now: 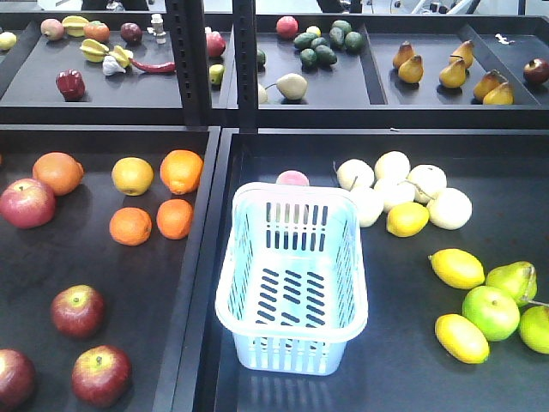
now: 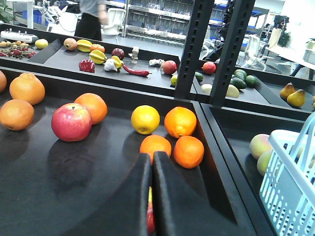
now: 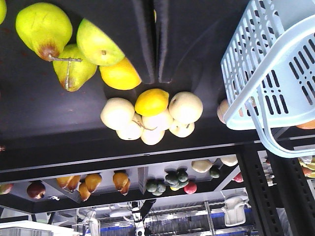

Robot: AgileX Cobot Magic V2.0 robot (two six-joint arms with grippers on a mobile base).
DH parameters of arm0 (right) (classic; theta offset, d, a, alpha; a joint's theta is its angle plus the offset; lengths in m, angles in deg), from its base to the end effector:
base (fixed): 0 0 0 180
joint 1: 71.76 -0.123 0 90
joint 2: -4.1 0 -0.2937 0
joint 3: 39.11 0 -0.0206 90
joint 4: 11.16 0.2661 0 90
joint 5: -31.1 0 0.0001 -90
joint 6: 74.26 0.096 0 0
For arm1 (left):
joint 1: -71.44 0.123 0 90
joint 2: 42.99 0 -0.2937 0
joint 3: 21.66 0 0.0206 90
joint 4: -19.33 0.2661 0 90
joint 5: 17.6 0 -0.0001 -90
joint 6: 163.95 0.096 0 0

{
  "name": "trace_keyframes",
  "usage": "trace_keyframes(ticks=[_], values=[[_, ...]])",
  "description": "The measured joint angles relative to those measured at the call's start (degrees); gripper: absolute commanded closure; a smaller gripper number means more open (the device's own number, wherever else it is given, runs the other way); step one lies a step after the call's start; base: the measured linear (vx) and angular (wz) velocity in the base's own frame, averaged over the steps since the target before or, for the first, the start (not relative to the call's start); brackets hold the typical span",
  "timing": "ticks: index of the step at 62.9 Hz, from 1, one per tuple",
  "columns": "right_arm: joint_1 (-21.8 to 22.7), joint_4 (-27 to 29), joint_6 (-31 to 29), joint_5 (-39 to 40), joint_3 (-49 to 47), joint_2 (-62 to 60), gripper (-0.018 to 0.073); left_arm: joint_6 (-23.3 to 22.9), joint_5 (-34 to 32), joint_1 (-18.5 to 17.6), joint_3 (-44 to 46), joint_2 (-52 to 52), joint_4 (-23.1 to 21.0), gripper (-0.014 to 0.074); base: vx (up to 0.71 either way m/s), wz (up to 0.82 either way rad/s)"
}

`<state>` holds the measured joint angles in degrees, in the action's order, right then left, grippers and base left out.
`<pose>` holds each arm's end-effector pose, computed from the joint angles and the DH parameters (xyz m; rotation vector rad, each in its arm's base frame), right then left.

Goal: Pick three apples into basket with both arms

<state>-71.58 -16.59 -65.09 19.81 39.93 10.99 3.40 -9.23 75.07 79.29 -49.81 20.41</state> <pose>0.0676 -0.0020 0.1856 0.0734 1.6944 0.0321 0.0679 0.0046 0.1904 -0.2199 1.6310 -0.1037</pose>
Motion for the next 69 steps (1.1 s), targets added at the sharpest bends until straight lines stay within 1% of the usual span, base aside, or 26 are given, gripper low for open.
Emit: trace_keyframes(ticks=[69], values=[[0.0, 0.0, 0.0, 0.0, 0.0, 0.0, 0.0564, 0.0, 0.0, 0.0, 0.0, 0.0, 0.0, 0.0603, 0.01, 0.0]])
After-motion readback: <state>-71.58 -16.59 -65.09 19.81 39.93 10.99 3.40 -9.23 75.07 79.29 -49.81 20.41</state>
